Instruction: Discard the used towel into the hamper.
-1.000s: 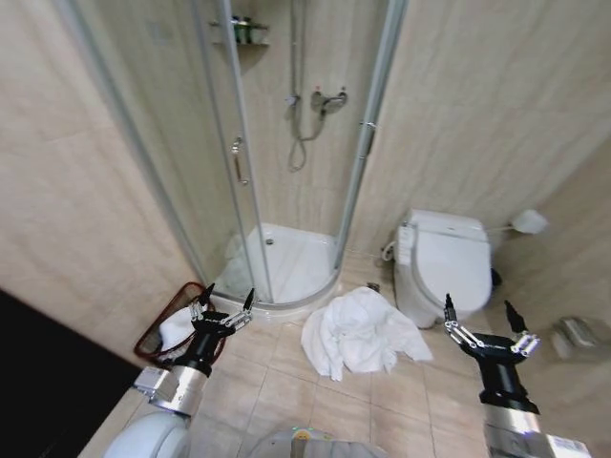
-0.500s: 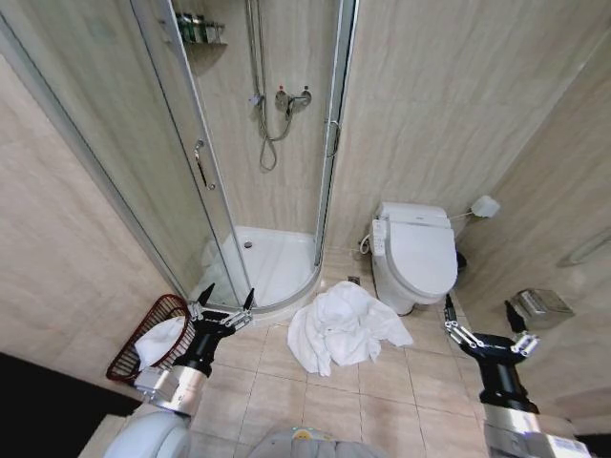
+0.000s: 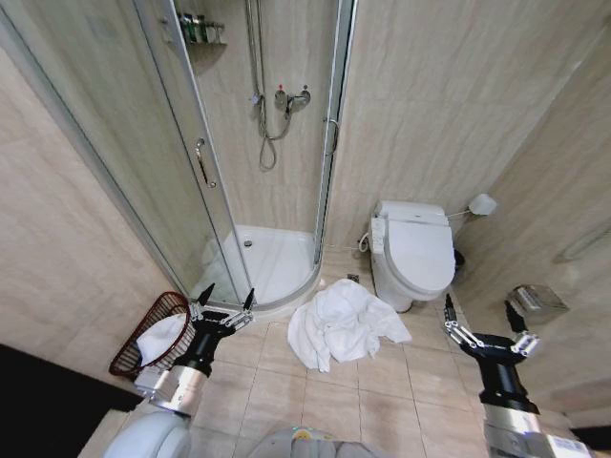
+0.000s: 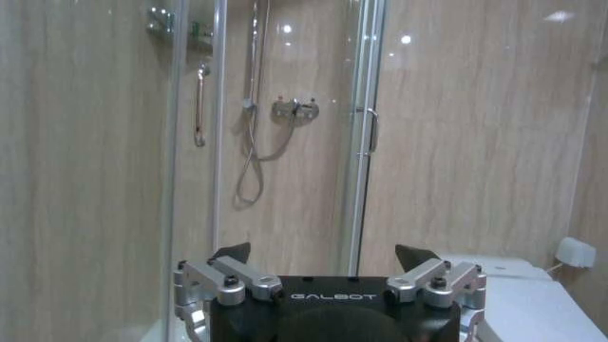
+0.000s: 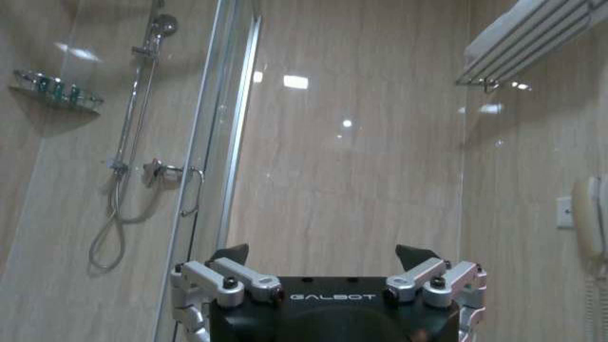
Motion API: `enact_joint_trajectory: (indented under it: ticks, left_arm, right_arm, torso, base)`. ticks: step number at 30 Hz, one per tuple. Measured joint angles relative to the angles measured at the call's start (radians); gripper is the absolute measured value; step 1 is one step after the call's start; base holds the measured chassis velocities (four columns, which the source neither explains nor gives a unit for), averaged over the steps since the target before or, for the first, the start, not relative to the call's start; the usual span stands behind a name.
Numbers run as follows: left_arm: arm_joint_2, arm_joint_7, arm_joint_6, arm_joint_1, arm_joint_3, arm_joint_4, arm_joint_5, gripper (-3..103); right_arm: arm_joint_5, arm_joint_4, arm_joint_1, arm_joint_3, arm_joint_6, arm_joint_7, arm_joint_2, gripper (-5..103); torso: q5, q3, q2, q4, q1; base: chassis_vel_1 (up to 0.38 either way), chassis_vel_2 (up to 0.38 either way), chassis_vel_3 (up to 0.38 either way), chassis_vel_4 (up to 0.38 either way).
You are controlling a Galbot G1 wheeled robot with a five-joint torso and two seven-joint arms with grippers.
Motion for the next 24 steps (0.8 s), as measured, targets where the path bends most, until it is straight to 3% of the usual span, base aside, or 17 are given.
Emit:
enact_joint_trajectory:
  ticks: [5,24]
  left_arm:
    - [0.000,0.000,0.000,0.000,0.000,0.000,0.000,99]
    - [0.000,0.000,0.000,0.000,0.000,0.000,0.000,99]
  right_arm:
    - [0.000,0.000,0.000,0.000,0.000,0.000,0.000,100]
    - [0.000,0.000,0.000,0.000,0.000,0.000,0.000,100]
  torso:
    - [0.0002,0.000,0.001,0.0001,-0.001]
    - [0.0001,0.000,0.001,0.0001,-0.001]
  base:
    - [0.115,-0.151,-0.138,0.130]
    - [-0.030,0.031,0.037,-0.034]
